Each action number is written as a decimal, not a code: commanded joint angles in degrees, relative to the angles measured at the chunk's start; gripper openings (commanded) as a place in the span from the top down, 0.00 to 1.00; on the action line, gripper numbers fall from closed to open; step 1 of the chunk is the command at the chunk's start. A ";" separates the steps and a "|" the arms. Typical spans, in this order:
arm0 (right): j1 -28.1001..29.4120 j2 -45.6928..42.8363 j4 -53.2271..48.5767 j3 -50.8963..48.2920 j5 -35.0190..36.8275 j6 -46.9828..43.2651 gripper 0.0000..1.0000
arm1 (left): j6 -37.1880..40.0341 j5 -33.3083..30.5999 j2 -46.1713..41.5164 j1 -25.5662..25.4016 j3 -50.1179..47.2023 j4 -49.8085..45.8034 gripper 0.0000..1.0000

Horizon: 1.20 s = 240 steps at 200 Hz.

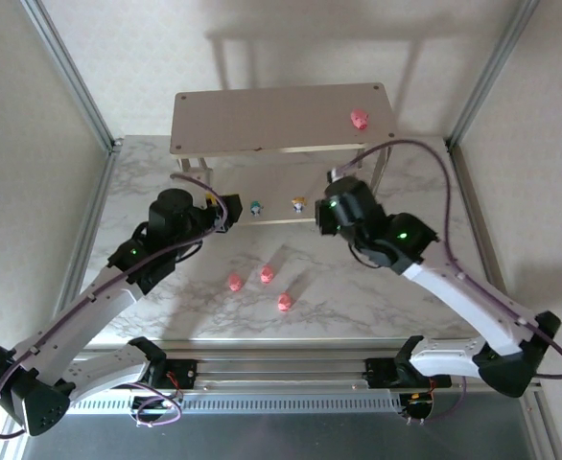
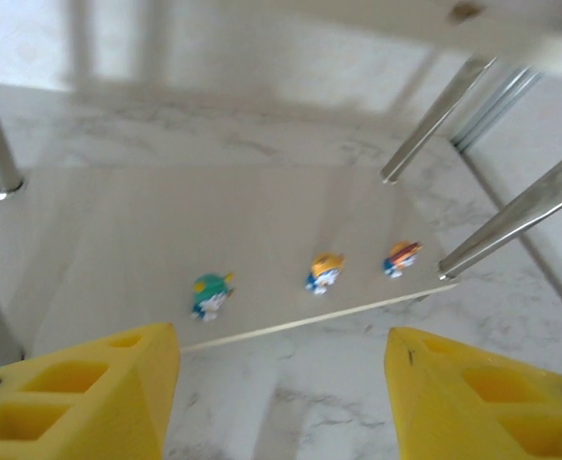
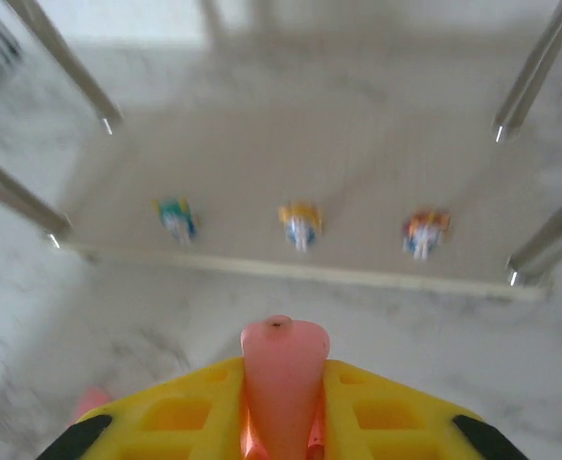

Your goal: Place and organize the plastic toys onto the shelf

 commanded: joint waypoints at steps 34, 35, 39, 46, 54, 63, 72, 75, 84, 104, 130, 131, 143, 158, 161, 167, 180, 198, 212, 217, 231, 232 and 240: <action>-5.84 6.46 -1.68 20.12 -4.00 -12.40 0.77 | 1.69 5.18 5.42 0.50 7.59 -1.94 0.42; -5.84 6.69 -1.69 20.44 -4.17 -12.46 0.77 | 1.69 5.20 5.49 0.50 7.65 -1.97 0.42; -7.60 7.47 -1.70 21.61 -4.78 -12.68 0.77 | 1.71 5.49 5.78 0.50 7.86 -1.86 0.42; -8.55 8.94 -1.59 23.58 -5.89 -12.91 0.76 | 1.63 5.78 6.20 0.50 8.06 -1.75 0.42; -9.52 10.61 -1.61 25.69 -6.85 -13.18 0.76 | 1.63 6.00 6.51 0.50 8.22 -1.65 0.42; -10.64 12.29 -1.49 27.66 -7.87 -13.30 0.76 | 1.60 6.10 6.85 0.50 8.24 -1.59 0.42; -11.77 13.65 -1.27 29.44 -9.45 -13.15 0.76 | 1.60 6.17 7.05 0.50 8.30 -1.61 0.42; -12.11 14.20 -1.26 30.07 -9.85 -13.09 0.76 | 1.65 6.12 7.13 0.58 8.33 -1.65 0.42; -13.06 15.88 -1.29 31.92 -10.56 -13.05 0.76 | 1.82 6.10 7.29 0.59 8.42 -1.82 0.42; -14.95 19.21 -1.30 35.50 -12.13 -13.09 0.76 | 2.11 6.01 7.37 0.85 8.42 -2.08 0.41; -16.87 23.21 -1.69 39.50 -14.55 -12.31 0.76 | 2.31 6.12 7.14 1.46 8.25 -2.22 0.41; -16.93 23.38 -1.70 39.63 -14.59 -12.24 0.76 | 2.31 6.15 7.14 1.51 8.24 -2.24 0.41; -17.56 24.96 -1.96 40.88 -15.23 -11.75 0.76 | 2.31 6.34 7.14 1.73 8.07 -2.16 0.41; -17.86 26.61 -2.14 41.72 -15.76 -11.49 0.76 | 2.39 6.62 7.12 2.12 7.76 -1.94 0.41; -17.88 26.85 -2.19 41.85 -15.77 -11.40 0.76 | 2.39 6.69 7.06 2.21 7.72 -1.98 0.41; -17.91 27.44 -2.27 42.10 -15.76 -11.44 0.76 | 2.44 6.80 7.05 2.38 7.56 -1.92 0.41; -18.05 28.42 -2.58 42.44 -15.65 -11.37 0.77 | 2.48 7.13 7.05 2.82 7.41 -1.97 0.41; -18.17 29.29 -2.64 42.37 -15.68 -11.25 0.77 | 2.57 7.64 6.89 3.34 6.95 -1.75 0.41; -18.23 29.78 -2.84 42.31 -15.34 -11.27 0.77 | 2.50 7.93 6.79 3.73 6.63 -1.57 0.41; -18.23 29.99 -2.79 42.23 -15.25 -11.37 0.77 | 2.48 8.03 6.79 3.79 6.51 -1.55 0.41; -18.23 30.37 -2.85 42.24 -14.77 -11.47 0.77 | 2.52 8.21 6.72 3.93 6.27 -1.39 0.41; -18.23 30.38 -2.85 42.22 -14.74 -11.47 0.77 | 2.54 8.21 6.71 3.93 6.24 -1.39 0.41; -18.26 30.56 -2.76 42.24 -14.49 -11.62 0.77 | 2.57 8.36 6.70 4.00 6.22 -1.43 0.41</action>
